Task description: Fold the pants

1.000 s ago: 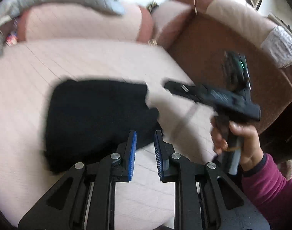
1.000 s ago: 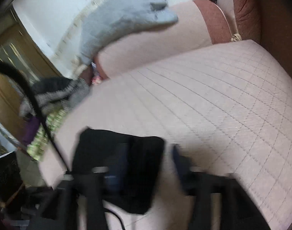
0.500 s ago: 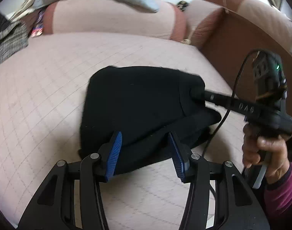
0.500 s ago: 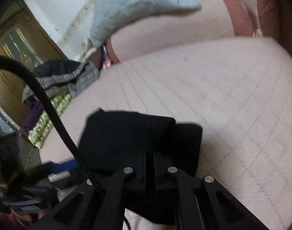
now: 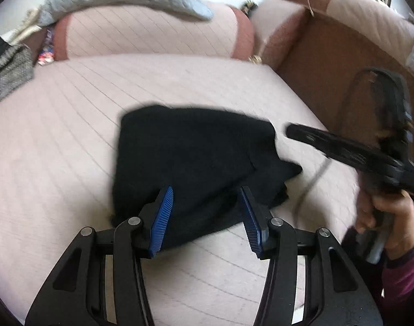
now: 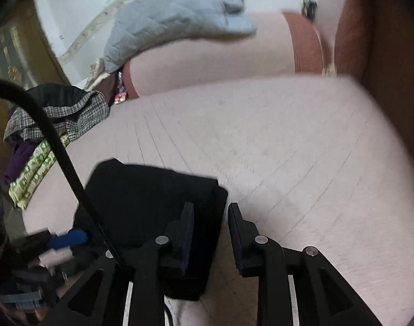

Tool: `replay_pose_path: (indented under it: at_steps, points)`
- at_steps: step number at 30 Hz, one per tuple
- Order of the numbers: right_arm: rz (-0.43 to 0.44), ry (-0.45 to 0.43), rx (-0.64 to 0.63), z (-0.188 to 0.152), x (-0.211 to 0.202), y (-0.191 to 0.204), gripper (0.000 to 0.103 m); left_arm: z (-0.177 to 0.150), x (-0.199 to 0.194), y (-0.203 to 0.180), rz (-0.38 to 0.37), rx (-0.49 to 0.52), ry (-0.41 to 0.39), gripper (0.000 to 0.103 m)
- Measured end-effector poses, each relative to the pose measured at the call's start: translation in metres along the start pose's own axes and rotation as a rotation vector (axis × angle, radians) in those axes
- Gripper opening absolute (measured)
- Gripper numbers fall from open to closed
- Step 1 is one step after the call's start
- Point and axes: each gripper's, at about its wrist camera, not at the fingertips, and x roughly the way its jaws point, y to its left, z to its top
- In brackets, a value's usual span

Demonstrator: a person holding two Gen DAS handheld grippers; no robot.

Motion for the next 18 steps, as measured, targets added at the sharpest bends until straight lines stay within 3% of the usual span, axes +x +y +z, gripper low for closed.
replay_pose_path:
  at_steps: [5, 11, 15, 18]
  points:
    - [0.089, -0.003, -0.071, 0.001, -0.003, 0.04, 0.024, 0.01, 0.003, 0.016, 0.078, -0.051, -0.019, 0.049]
    - [-0.005, 0.107, -0.14, -0.037, 0.022, 0.053, 0.024, -0.006, 0.019, 0.024, 0.157, -0.054, -0.029, 0.049]
    - [-0.017, 0.092, -0.135, -0.053, 0.018, 0.048, 0.024, -0.013, 0.026, 0.017, 0.244, 0.01, -0.04, 0.049]
    - [-0.01, 0.094, -0.145, -0.044, 0.015, 0.053, 0.024, -0.01, 0.024, 0.019, 0.239, -0.008, -0.038, 0.049]
